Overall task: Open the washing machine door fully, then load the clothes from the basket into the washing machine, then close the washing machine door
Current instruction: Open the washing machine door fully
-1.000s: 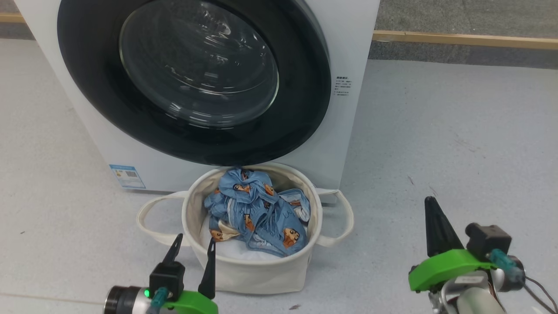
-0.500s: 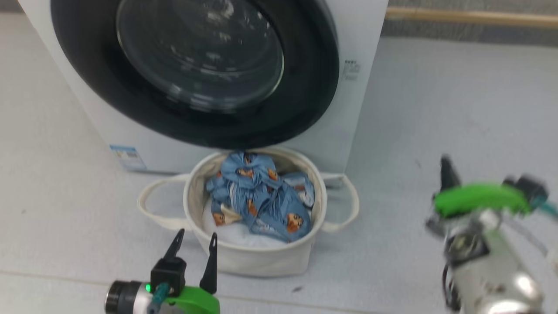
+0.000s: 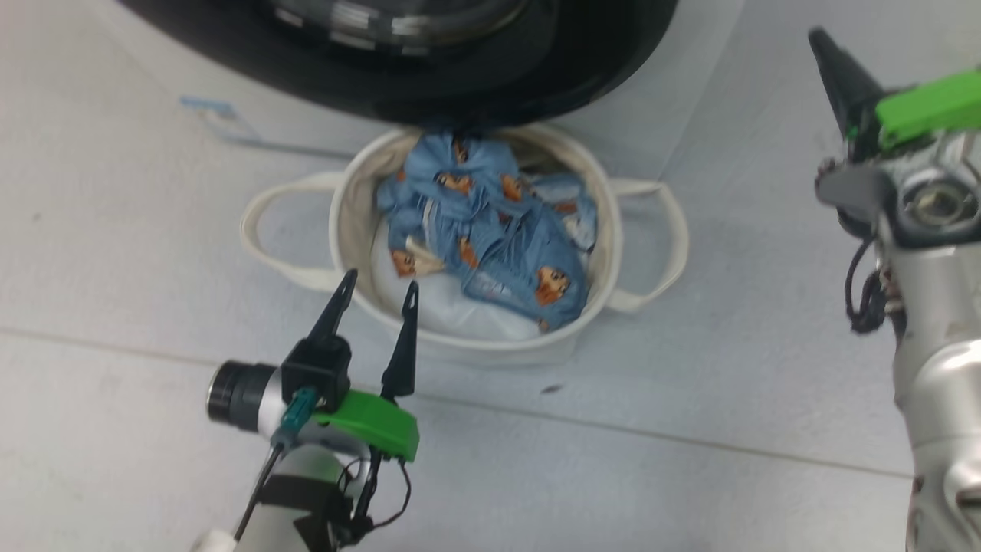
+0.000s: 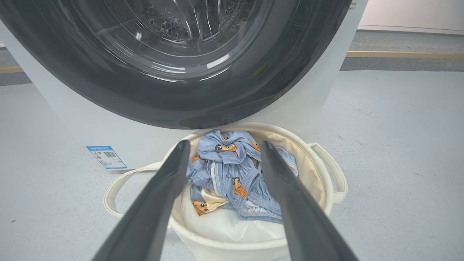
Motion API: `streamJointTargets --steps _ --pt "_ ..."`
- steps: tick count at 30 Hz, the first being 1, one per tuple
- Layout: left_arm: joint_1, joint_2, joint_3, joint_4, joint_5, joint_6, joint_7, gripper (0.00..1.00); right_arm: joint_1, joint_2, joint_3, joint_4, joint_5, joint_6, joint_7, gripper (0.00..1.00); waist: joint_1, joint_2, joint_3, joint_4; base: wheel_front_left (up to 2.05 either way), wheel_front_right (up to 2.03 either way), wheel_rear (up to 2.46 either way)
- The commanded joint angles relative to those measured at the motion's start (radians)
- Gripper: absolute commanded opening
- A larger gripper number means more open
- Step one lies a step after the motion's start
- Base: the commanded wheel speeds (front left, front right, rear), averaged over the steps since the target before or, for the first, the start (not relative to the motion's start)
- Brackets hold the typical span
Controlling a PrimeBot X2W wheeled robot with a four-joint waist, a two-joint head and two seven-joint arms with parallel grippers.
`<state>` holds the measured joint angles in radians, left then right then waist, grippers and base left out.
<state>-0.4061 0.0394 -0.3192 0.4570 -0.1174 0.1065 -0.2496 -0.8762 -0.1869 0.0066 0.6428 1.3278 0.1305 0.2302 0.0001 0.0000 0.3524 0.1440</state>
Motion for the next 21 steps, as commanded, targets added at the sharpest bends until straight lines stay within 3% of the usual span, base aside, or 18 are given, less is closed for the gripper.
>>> streamJointTargets --steps 1,10,21 --pt "-0.030 0.011 0.018 -0.030 -0.008 0.008 -0.012 1.00 -0.046 0.002 0.008 -0.029 0.034 0.000 0.042 0.00 -0.0001 0.0000 0.085 0.046 0.00 0.00 0.00" --pt "-0.094 0.011 -0.017 -0.035 -0.037 0.022 -0.012 1.00 -0.201 0.019 0.010 0.059 0.155 0.000 0.234 0.00 -0.0001 0.0000 0.174 0.084 0.00 0.00 0.00" --pt "-0.122 0.011 -0.063 -0.041 -0.081 0.040 -0.012 1.00 -0.278 0.015 -0.006 0.084 0.197 0.000 0.286 0.00 -0.0001 0.0000 0.237 0.112 0.00 0.00 0.00"
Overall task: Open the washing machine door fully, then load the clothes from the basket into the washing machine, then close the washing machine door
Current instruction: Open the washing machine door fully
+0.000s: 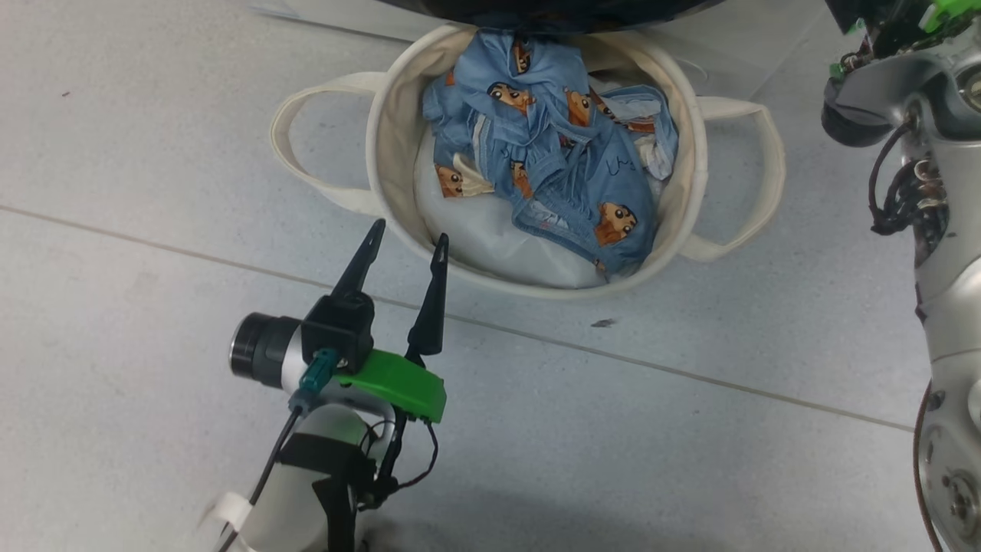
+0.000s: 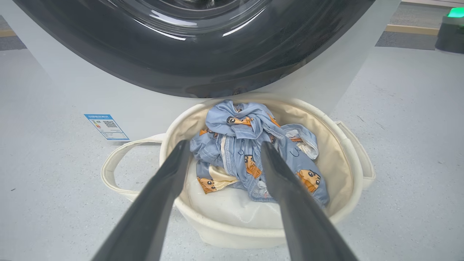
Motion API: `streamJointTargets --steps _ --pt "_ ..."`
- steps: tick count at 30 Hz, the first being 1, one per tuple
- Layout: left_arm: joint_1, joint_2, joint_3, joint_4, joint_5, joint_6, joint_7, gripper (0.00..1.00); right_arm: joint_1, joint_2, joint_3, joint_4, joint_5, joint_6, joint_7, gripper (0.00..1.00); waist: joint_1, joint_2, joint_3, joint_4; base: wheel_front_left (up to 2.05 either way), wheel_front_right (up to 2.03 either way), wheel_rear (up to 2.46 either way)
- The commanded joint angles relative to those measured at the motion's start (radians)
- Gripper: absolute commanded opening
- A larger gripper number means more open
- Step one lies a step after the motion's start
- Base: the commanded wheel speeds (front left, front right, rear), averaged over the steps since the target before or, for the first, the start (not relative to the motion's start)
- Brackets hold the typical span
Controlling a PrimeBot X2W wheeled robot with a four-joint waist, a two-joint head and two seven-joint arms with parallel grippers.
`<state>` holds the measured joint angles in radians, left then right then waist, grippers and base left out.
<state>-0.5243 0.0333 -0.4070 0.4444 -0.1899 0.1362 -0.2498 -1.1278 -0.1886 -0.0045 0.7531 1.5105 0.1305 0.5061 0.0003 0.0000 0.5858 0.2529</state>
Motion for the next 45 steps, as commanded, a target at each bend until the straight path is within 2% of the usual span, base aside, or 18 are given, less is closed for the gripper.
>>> streamJointTargets --steps 1,8,24,27,35,39,43,45 --pt "-0.004 0.017 0.023 -0.028 -0.011 0.012 -0.012 1.00 -0.030 0.021 0.002 -0.013 0.024 0.000 0.021 0.00 -0.0003 0.0000 0.005 0.003 0.00 0.00 0.00" --pt "-0.008 0.017 0.015 -0.041 -0.027 0.018 -0.012 1.00 -0.069 0.029 -0.030 0.001 0.081 0.000 0.066 0.00 -0.0003 0.0000 0.015 0.012 0.00 0.00 0.00" --pt "0.004 0.017 0.006 -0.043 -0.043 0.031 -0.012 1.00 -0.094 0.039 -0.010 0.098 0.119 0.000 0.197 0.00 -0.0003 0.0000 -0.002 0.040 0.00 0.00 0.00" --pt "0.009 0.017 0.005 -0.042 -0.044 0.034 -0.012 1.00 -0.051 0.033 0.026 0.086 0.069 0.000 0.178 0.00 -0.0003 0.0000 -0.027 0.043 0.00 0.00 0.00" --pt "0.049 0.017 0.010 -0.024 -0.036 0.039 -0.012 1.00 0.120 0.075 0.027 0.053 0.089 0.000 0.191 0.00 -0.0003 0.0000 -0.137 0.041 0.00 0.00 0.00" --pt "0.091 0.017 0.030 -0.001 -0.031 0.042 -0.012 1.00 0.222 0.112 0.024 0.026 0.126 0.000 0.196 0.00 -0.0003 0.0000 -0.210 0.034 0.00 0.00 0.00" --pt "0.138 0.017 0.060 0.011 -0.029 0.032 -0.012 1.00 0.325 0.135 0.065 -0.004 0.161 0.000 0.207 0.00 -0.0003 0.0000 -0.282 0.031 0.00 0.00 0.00" --pt "0.162 0.017 0.075 0.012 -0.019 0.028 -0.012 1.00 0.375 0.137 0.100 -0.017 0.218 0.000 0.210 0.00 -0.0003 0.0000 -0.318 0.033 0.00 0.00 0.00"
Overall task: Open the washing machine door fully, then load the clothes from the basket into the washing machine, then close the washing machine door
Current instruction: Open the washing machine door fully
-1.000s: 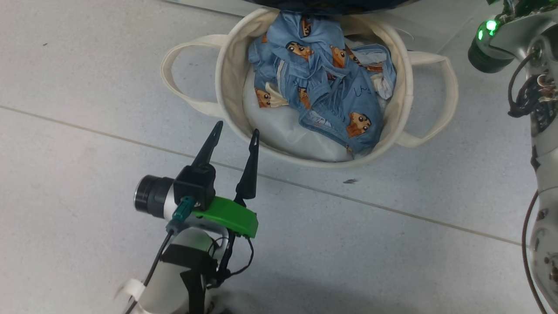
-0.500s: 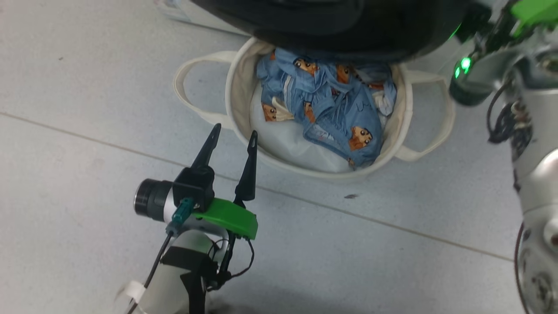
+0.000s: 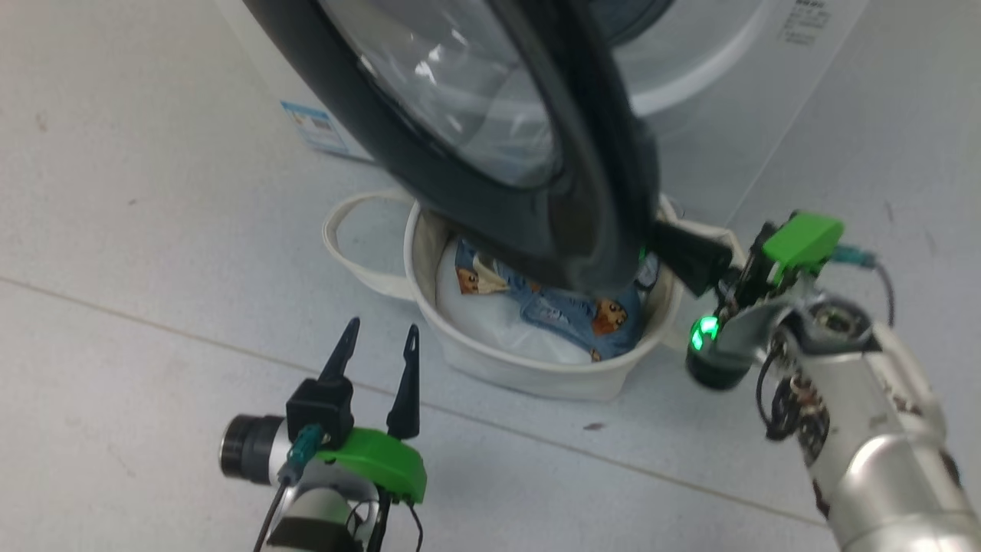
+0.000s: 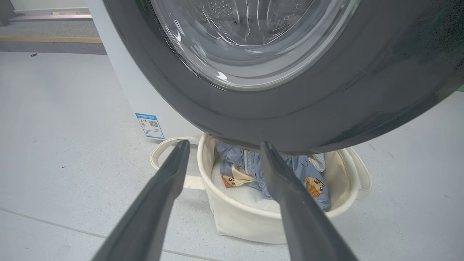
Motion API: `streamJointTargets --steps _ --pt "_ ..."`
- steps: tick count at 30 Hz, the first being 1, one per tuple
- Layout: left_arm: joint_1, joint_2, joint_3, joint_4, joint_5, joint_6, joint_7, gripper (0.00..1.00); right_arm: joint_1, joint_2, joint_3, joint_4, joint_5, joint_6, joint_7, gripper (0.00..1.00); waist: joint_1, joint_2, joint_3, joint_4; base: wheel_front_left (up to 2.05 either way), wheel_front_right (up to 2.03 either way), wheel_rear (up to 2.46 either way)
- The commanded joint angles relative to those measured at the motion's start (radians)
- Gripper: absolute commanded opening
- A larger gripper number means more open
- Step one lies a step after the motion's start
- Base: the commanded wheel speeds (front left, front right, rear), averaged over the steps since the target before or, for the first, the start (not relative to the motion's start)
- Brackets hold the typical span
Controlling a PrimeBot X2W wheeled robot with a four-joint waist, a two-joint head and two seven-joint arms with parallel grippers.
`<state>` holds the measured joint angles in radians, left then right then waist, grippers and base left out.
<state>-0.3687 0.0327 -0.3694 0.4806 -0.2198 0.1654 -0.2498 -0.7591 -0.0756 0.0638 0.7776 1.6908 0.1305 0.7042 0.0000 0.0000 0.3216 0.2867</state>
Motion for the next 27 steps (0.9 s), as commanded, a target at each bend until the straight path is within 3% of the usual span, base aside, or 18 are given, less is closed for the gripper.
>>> streamJointTargets --steps 1,5,13,21,27 --pt "0.019 0.018 0.044 -0.022 0.014 -0.004 -0.012 1.00 0.030 0.025 0.063 -0.051 0.087 0.000 0.012 0.00 0.0000 0.0000 -0.070 0.001 0.00 0.00 0.00" --pt "0.059 0.018 0.062 -0.017 0.020 -0.014 -0.012 1.00 0.113 0.025 0.216 -0.103 0.230 0.000 -0.042 0.00 0.0000 0.0000 -0.122 0.008 0.00 0.00 0.00" --pt "0.103 0.018 0.077 -0.006 0.029 -0.028 -0.012 1.00 0.185 0.025 0.436 -0.155 0.380 0.000 -0.179 0.00 0.0000 0.0000 -0.181 0.040 0.00 0.00 0.00" --pt "0.134 0.018 0.099 0.003 0.041 -0.036 -0.012 1.00 0.207 0.025 0.513 -0.144 0.424 0.000 -0.239 0.00 0.0000 0.0000 -0.217 0.054 0.00 0.00 0.00" --pt "0.152 0.018 0.106 0.003 0.041 -0.042 -0.012 1.00 0.224 0.025 0.457 -0.124 0.394 0.000 -0.280 0.00 0.0000 0.0000 -0.252 0.030 0.00 0.00 0.00"
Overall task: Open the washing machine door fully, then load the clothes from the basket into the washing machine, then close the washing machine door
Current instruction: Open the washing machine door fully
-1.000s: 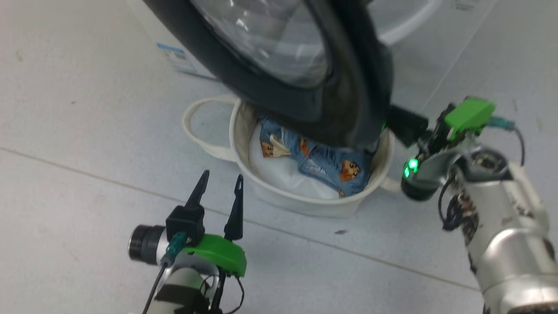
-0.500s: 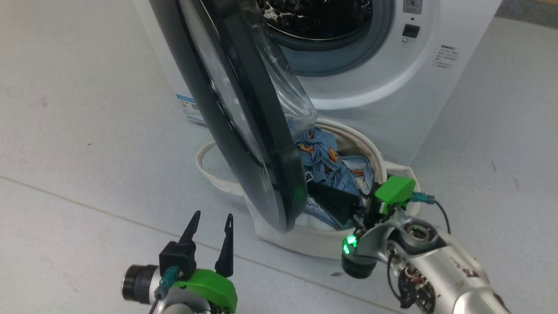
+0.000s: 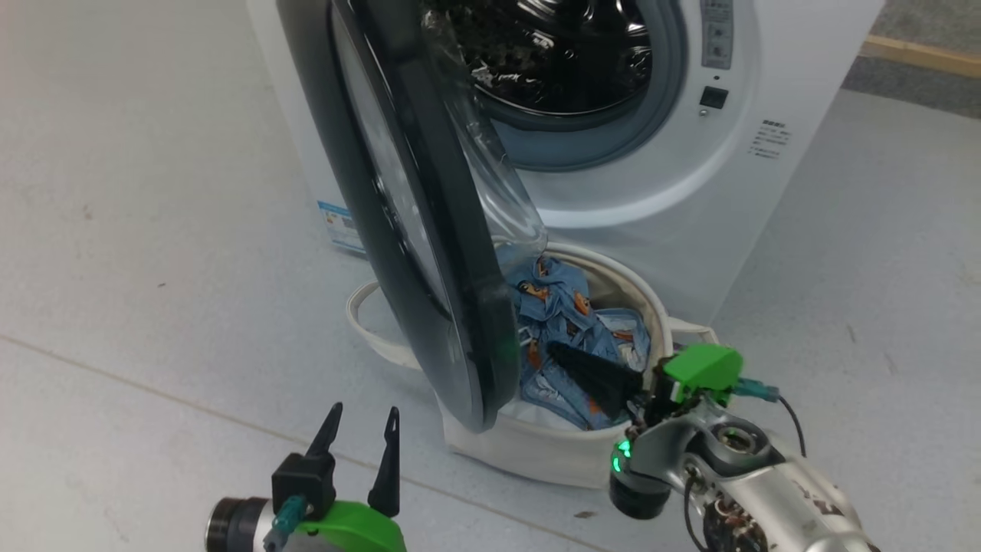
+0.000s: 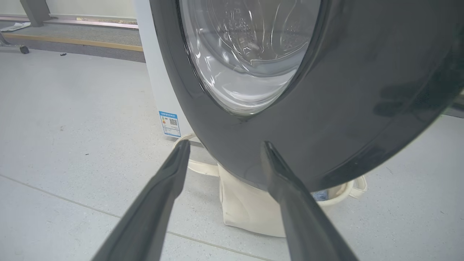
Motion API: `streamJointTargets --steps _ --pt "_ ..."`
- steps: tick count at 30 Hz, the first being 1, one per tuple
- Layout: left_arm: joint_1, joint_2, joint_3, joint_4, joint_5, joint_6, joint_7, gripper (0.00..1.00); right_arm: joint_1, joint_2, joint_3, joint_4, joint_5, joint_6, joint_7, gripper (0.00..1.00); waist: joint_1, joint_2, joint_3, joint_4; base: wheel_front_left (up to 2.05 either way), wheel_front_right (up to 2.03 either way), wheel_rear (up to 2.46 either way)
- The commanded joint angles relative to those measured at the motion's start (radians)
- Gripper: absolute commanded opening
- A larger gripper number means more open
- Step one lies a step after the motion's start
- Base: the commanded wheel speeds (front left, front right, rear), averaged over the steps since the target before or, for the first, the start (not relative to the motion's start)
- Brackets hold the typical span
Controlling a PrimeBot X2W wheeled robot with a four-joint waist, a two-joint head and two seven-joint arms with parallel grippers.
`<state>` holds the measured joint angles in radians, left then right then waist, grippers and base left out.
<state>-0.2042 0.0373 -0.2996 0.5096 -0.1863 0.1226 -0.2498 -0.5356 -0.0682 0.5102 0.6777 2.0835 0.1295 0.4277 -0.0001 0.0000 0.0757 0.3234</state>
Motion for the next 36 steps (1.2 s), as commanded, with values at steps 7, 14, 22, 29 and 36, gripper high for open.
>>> streamJointTargets --steps 7,14,22,29,36 --pt "0.009 0.013 0.039 -0.043 0.014 -0.015 -0.012 1.00 0.045 -0.036 -0.087 -0.029 -0.147 0.001 -0.129 0.00 0.0001 0.0000 -0.056 -0.049 0.00 0.00 0.00" --pt "0.047 0.015 0.083 -0.079 0.033 -0.024 -0.012 1.00 0.156 -0.164 -0.052 -0.291 -0.592 0.001 -0.469 0.00 0.0001 0.0000 -0.093 -0.118 0.00 0.00 0.00" --pt "0.078 0.015 0.147 -0.139 0.051 -0.032 -0.012 1.00 0.255 -0.231 -0.084 -0.395 -1.320 0.001 -0.689 0.00 0.0001 0.0000 -0.098 -0.194 0.00 0.00 0.00" --pt "0.080 0.014 0.158 -0.166 0.060 -0.043 -0.012 1.00 0.438 -0.107 -0.296 -0.579 -1.682 0.001 -0.689 0.80 0.0001 0.0000 -0.081 -0.208 0.00 0.00 0.00" --pt "0.077 0.014 0.165 -0.180 0.072 -0.046 -0.012 1.00 0.538 -0.018 -0.377 -0.641 -1.831 0.001 -0.689 1.00 0.0001 0.0000 -0.071 -0.215 0.00 0.00 0.00"
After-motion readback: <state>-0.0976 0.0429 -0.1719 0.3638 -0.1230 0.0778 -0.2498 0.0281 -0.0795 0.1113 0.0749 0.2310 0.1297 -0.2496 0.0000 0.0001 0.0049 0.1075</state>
